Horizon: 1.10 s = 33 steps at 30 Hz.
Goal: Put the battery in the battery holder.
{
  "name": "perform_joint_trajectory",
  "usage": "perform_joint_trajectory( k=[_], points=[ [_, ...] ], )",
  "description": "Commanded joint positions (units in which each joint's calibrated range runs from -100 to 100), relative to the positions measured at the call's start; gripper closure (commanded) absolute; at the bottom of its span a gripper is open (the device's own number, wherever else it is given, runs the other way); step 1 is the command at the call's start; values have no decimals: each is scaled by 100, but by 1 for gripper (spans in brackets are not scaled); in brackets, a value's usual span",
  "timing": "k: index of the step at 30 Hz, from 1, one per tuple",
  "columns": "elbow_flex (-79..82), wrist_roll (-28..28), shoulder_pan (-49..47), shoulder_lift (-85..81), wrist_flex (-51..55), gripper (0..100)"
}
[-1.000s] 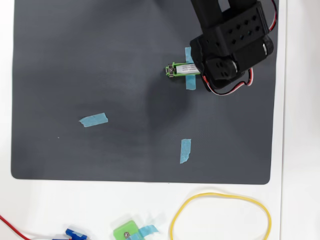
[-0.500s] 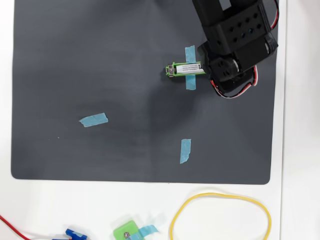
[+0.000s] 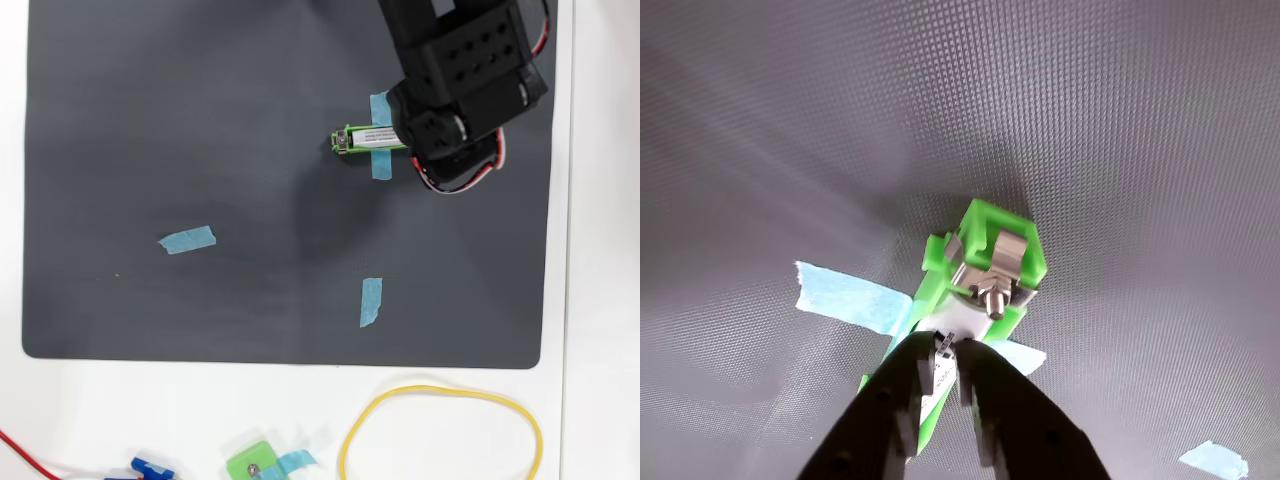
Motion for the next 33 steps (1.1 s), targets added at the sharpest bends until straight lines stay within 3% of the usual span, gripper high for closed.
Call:
perform_joint_trajectory(
  k=[1,13,16,27,33],
  points=[
    [481,8,306,-445,-84,100],
    [2481,1030,337,-3183,-66,100],
    [2992,1234,835,-4172,-75,100],
    [5282,1150,2008,-7430,-136,100],
    [5996,467,2849,-9434,-136,100]
  ],
)
